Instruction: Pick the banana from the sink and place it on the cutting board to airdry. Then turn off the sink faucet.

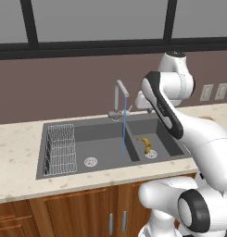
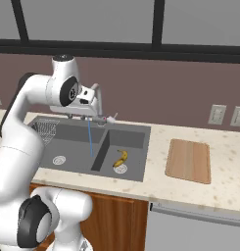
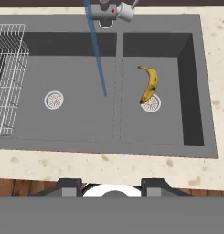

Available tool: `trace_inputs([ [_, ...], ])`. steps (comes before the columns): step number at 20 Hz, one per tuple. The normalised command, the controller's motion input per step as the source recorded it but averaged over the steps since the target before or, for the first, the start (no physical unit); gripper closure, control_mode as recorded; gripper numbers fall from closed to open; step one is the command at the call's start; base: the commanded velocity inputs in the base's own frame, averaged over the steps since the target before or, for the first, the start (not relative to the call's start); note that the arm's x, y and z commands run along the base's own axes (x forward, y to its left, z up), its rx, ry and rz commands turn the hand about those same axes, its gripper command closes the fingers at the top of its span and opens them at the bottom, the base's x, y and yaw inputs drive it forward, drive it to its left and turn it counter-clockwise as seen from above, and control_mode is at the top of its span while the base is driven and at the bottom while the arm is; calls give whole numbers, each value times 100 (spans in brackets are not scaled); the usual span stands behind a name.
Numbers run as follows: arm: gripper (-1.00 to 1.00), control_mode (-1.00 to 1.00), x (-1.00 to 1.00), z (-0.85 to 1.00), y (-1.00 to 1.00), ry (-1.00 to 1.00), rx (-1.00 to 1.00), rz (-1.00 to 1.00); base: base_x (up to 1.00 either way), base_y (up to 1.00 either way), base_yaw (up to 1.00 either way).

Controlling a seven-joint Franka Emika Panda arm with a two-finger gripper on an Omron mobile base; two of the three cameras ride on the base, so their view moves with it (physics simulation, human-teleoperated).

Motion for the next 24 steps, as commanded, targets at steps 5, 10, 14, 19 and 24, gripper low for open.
trace_inputs([
  [5,-100,-100,-10,0,0,-1,0,0,0,0,0],
  [10,-100,-100,-4,-10,-8,-1,0,0,0,0,0],
  [14,-100,-100,-6,-25,-30,-8,0,0,0,0,0],
  [19,-100,-100,-1,-22,-38,-3,0,0,0,0,0],
  [24,-100,-100,-1,-21,-28,-1,-1,0,0,0,0],
])
